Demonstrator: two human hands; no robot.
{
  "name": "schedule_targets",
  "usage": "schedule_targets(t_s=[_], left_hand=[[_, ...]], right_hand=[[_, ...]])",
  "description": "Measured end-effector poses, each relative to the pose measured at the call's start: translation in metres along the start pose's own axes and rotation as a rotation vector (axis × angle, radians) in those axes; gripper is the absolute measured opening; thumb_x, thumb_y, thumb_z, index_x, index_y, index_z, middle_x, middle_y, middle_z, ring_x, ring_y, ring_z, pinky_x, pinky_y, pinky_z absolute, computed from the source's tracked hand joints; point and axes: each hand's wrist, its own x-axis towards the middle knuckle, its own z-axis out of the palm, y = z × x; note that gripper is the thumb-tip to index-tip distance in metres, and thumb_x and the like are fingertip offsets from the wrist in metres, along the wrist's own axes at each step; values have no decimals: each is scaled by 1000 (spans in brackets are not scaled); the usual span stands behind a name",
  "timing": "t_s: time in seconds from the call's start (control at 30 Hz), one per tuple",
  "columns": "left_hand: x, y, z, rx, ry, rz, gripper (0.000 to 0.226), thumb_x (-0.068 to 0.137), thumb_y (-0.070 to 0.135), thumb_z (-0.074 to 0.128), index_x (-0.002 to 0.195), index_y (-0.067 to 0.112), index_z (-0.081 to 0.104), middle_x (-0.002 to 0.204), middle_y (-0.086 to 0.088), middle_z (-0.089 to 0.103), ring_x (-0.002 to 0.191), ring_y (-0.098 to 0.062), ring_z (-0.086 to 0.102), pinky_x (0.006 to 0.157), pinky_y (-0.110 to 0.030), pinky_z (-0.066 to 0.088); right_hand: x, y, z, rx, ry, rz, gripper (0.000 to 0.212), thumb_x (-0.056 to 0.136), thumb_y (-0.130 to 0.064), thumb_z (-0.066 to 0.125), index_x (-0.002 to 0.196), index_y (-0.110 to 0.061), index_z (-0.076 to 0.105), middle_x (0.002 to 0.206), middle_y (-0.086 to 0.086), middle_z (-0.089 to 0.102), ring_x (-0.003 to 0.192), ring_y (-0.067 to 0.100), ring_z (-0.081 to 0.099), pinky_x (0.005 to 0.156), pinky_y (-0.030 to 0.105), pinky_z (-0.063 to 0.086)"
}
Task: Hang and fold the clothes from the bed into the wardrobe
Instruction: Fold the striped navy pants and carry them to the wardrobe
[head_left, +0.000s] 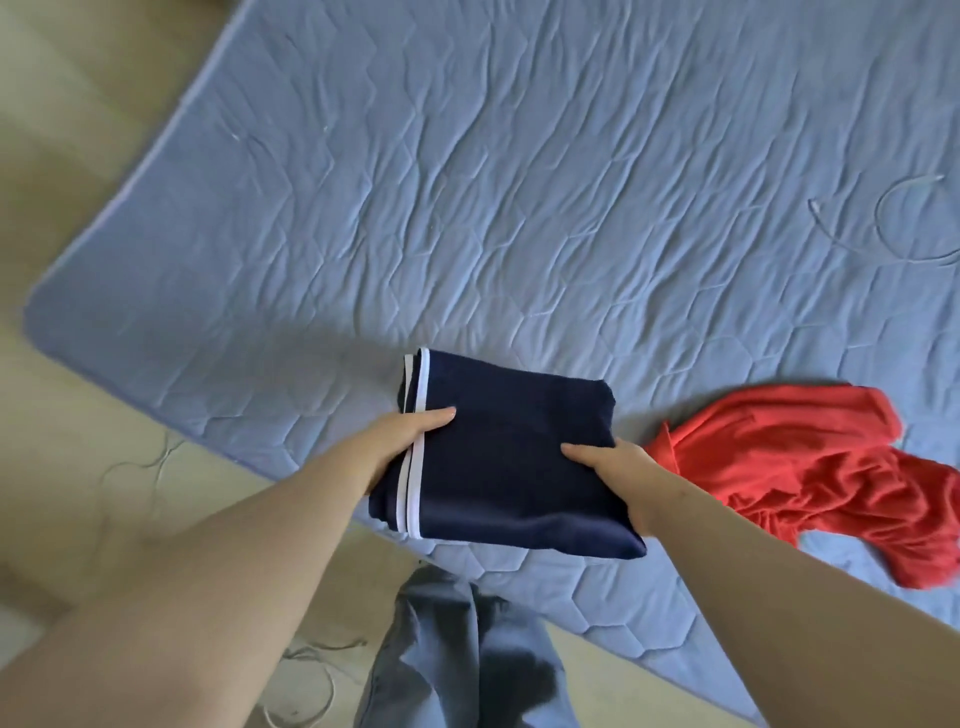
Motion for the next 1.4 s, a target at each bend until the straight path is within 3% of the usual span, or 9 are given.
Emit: schedule_targets(t_s=[0.07,0.2,0.53,0.63,0.73,0.93,1.07,1.33,1.4], left_hand=[[-26,-2,-7,-32,55,30,25,85,33,64,99,11,65,76,-4,71,64,-18,67,49,-23,49],[-79,-10,-22,-119,111,93,30,84,36,65,102,13,64,88,-7,71,79,-22,66,63,-29,47],[-204,-35,-78,-289,320,295,38,79,37,70,107,12,63,99,-8,69,90,-24,65,81,-31,47],[-240,-46,-107,-387,374,341,32,80,33,70,102,11,62,92,-7,68,86,-24,64,76,-31,47],[-273,-58,-144,-486,395,367,29,81,32,69,99,10,64,90,-8,69,80,-22,64,62,-28,46],[-329,-90,-221,-616,476,379,23,83,33,67,87,12,61,81,-6,65,72,-20,61,57,-28,42],[-367,-113,-291,-665,560,403,26,81,35,68,89,12,61,85,-7,65,75,-22,61,63,-30,43],[-419,-165,-414,-767,631,467,45,79,38,69,111,7,59,102,-14,66,90,-30,63,84,-38,50],[-428,-173,-437,-801,643,463,44,80,38,69,110,7,59,98,-13,65,85,-29,63,79,-37,50]], right_hand=[[-20,-11,4,-48,-20,-50,28,83,-21,69,108,-12,62,96,9,69,86,26,65,73,33,51],[-62,-27,16,-133,-61,-157,28,83,-22,69,109,-14,62,97,8,69,90,27,65,84,36,51],[-169,-68,78,-301,-195,-367,11,85,-20,67,94,-19,60,91,6,67,86,25,64,77,33,50],[-199,-83,116,-369,-240,-419,12,85,-18,67,95,-16,62,93,8,68,86,26,64,76,35,53],[-224,-98,161,-436,-298,-475,16,85,-18,67,100,-15,61,97,10,68,92,29,64,87,40,52],[-272,-111,264,-570,-381,-558,23,87,-18,64,109,-13,60,100,11,67,96,30,63,91,41,50],[-309,-112,345,-642,-415,-623,19,89,-21,62,106,-15,57,95,9,65,96,31,60,93,43,48],[-377,-116,489,-744,-499,-741,19,89,-20,62,105,-13,54,87,6,61,86,27,58,81,36,45],[-386,-116,517,-754,-530,-751,17,89,-19,62,103,-15,53,85,4,61,80,23,57,79,35,44]])
